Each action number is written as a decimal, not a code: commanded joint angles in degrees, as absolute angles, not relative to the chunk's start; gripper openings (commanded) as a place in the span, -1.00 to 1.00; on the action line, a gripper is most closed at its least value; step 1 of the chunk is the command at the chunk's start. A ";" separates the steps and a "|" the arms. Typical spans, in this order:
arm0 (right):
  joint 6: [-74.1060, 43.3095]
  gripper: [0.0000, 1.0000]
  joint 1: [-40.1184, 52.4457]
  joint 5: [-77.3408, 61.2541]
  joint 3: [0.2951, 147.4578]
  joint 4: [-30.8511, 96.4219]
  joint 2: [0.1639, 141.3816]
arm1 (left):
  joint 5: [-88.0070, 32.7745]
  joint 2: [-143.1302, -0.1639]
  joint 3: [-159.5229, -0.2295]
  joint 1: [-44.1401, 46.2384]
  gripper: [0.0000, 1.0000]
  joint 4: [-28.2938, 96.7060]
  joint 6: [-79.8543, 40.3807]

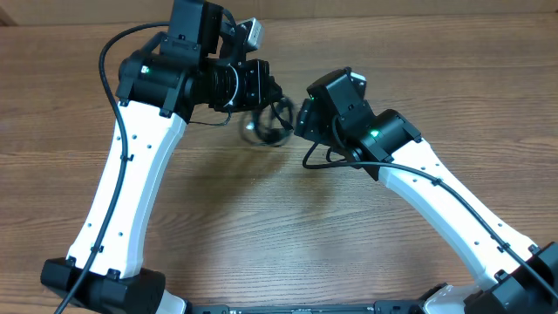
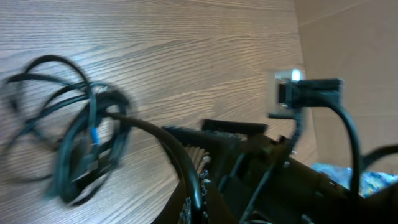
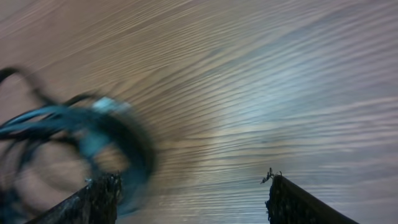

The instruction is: Untangle cables

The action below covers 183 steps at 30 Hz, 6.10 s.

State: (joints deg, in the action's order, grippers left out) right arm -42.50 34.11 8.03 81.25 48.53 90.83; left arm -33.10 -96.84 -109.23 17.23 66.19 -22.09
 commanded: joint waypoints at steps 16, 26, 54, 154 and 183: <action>-37.01 0.61 34.00 4.84 80.68 46.85 91.66 | -46.24 -94.67 -110.80 17.30 -0.92 65.06 -21.87; -37.23 0.52 33.91 10.02 80.66 47.09 96.68 | -47.44 -94.59 -110.80 17.28 -0.92 64.69 -21.85; -38.13 0.52 25.85 12.23 80.62 53.04 98.17 | 3.38 -92.51 -110.78 12.23 -0.92 82.24 -33.63; -40.47 0.97 25.85 1.48 80.62 49.32 98.19 | -28.62 -96.82 -111.50 25.50 -0.92 76.84 -5.63; -40.47 0.98 25.85 2.02 80.62 50.00 98.19 | -12.36 -98.04 -129.47 25.56 -0.92 86.52 -19.97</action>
